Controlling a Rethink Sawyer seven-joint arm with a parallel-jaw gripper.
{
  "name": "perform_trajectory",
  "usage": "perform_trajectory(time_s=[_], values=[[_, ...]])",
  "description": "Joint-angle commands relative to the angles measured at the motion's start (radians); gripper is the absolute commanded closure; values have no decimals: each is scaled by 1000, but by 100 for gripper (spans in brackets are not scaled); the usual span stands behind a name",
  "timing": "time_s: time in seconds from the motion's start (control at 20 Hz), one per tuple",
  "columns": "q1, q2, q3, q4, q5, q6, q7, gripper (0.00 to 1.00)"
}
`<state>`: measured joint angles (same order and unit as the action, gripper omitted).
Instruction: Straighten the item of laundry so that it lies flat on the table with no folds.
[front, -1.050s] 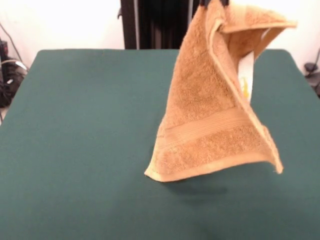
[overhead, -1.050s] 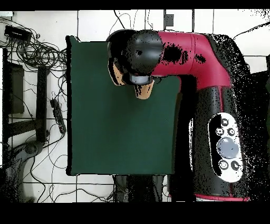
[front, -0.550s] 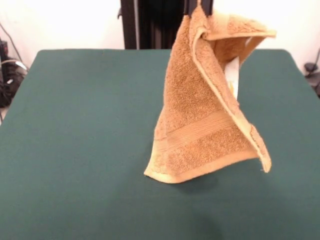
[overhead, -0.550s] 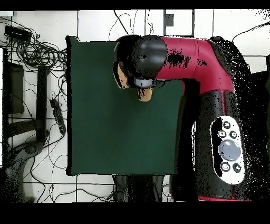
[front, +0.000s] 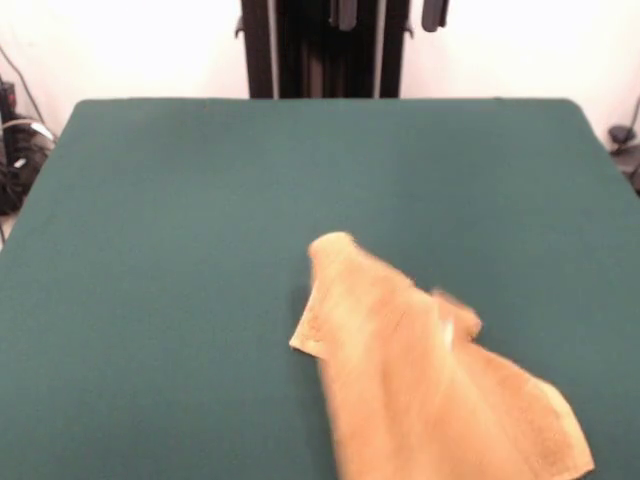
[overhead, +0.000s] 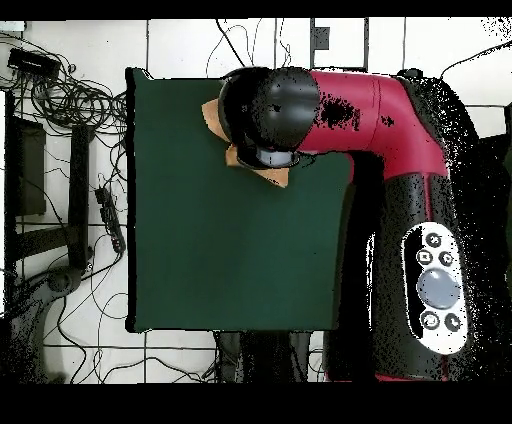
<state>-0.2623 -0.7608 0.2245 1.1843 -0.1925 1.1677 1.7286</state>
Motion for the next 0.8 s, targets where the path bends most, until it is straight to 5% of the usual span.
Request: perform_trajectory(time_s=[0.05, 0.45, 0.8], values=[[22, 22, 6, 219, 34, -122, 135, 0], [24, 100, -5, 279, 19, -297, 175, 0], [90, 236, -73, 213, -40, -392, 220, 0]])
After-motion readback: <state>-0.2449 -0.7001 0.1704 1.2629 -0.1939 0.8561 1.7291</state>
